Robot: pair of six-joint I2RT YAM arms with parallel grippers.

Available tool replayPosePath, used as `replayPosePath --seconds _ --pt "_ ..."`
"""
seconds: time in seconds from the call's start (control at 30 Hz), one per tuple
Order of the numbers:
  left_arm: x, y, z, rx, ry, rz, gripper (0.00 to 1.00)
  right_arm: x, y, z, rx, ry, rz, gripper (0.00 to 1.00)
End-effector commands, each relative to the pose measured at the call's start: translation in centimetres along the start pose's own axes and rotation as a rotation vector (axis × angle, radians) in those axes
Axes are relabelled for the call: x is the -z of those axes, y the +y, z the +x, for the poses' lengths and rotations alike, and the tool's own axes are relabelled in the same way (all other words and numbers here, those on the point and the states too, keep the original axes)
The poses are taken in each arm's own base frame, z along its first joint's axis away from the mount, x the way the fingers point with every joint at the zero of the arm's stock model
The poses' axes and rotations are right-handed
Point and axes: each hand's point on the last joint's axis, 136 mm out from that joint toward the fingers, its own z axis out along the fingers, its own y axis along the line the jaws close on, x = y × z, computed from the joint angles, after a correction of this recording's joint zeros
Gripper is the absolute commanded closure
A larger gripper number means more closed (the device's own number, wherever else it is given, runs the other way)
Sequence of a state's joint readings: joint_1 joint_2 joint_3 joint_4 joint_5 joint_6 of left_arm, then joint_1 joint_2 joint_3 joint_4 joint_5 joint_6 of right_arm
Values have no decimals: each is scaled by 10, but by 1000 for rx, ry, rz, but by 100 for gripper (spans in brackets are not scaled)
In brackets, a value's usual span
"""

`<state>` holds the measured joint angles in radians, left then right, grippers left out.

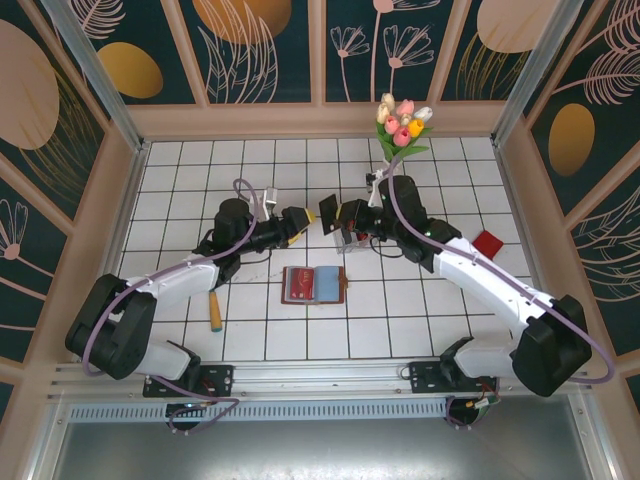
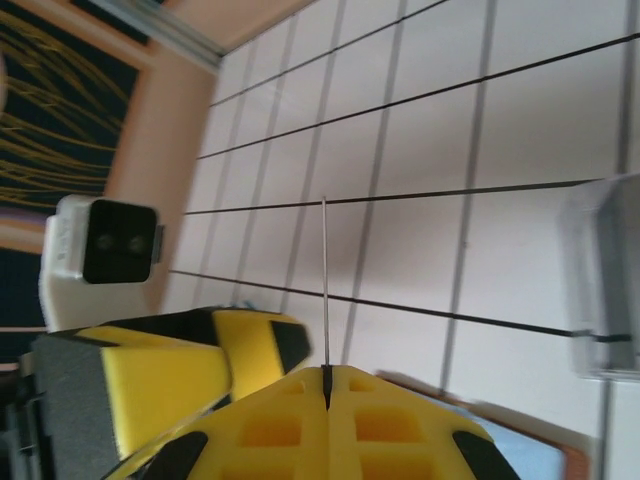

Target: Put the credit cards into the card holder

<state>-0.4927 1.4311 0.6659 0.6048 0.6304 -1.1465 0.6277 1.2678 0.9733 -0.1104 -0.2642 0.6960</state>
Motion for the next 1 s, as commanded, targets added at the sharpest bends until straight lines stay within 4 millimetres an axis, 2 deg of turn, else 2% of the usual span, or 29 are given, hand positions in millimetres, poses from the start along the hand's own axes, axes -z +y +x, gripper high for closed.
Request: replayPosePath --seconds 0.0,0.1,0.3,0.47,0.57,0.67,0.73,0.83,0.9,0.97 --pt "1 -37 -2 -33 22 153 35 8 35 -6 -43 -13 -190 100" --pt "3 -47 -4 -32 20 196 43 7 37 -5 -64 -18 -218 100" --pt "6 -52 -3 -37 15 213 65 5 35 -3 -96 -20 -241 100" --pt "8 -53 -2 -33 14 220 81 2 24 0 -130 -16 -221 100" --pt "9 -49 -2 -37 4 198 90 1 15 4 -146 -9 -193 96" --pt "10 -26 2 -60 2 84 96 -2 -9 14 -160 3 -90 83" --pt "16 5 7 -86 -6 -64 97 -5 -41 30 -172 24 61 77" --pt "34 52 25 -87 -3 -247 97 -7 -83 60 -177 68 235 66" --pt "45 73 39 -59 -5 -297 97 -12 -97 80 -185 107 265 64" --pt "51 85 53 -40 -2 -307 97 -18 -104 96 -210 134 270 65"
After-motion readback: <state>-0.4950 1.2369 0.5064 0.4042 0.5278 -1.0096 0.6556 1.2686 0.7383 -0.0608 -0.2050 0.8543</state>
